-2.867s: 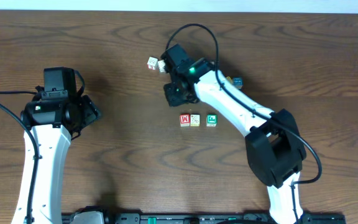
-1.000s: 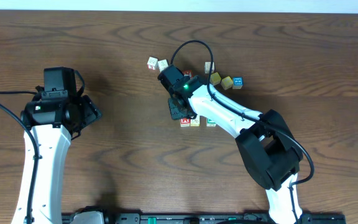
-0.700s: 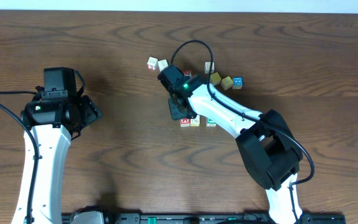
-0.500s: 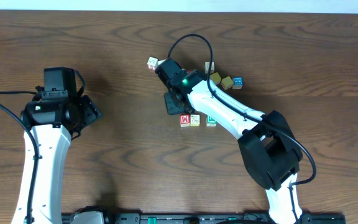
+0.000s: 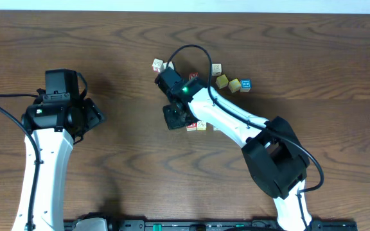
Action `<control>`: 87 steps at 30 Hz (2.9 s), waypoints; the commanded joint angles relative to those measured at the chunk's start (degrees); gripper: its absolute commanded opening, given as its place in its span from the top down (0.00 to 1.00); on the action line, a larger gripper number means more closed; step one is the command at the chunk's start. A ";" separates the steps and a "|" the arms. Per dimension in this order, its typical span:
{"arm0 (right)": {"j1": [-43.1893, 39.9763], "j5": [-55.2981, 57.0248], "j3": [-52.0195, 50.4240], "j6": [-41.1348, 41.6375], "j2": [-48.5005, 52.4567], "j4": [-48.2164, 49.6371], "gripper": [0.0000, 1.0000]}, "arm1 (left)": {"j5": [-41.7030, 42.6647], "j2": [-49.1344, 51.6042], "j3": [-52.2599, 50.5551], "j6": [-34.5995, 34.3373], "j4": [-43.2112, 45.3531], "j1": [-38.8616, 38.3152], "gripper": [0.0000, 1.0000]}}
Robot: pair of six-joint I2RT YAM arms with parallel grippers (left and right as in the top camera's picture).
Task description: Lift 3 blocks
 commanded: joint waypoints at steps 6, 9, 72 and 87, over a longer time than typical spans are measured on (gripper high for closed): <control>0.48 3.15 -0.87 4.74 0.24 -0.11 0.99 | -0.55 0.17 0.22 -0.31 -0.24 0.24 0.15; 0.48 4.20 -0.96 5.11 0.24 -0.46 0.99 | -0.52 0.17 0.22 -0.31 -0.22 0.24 0.15; 0.46 9.81 -1.95 9.79 0.94 -2.10 0.99 | -0.52 0.17 0.22 -0.31 -0.22 0.24 0.15; -0.74 10.23 -1.95 11.10 0.94 -2.10 0.99 | -0.52 0.17 0.22 -0.31 -0.22 0.24 0.15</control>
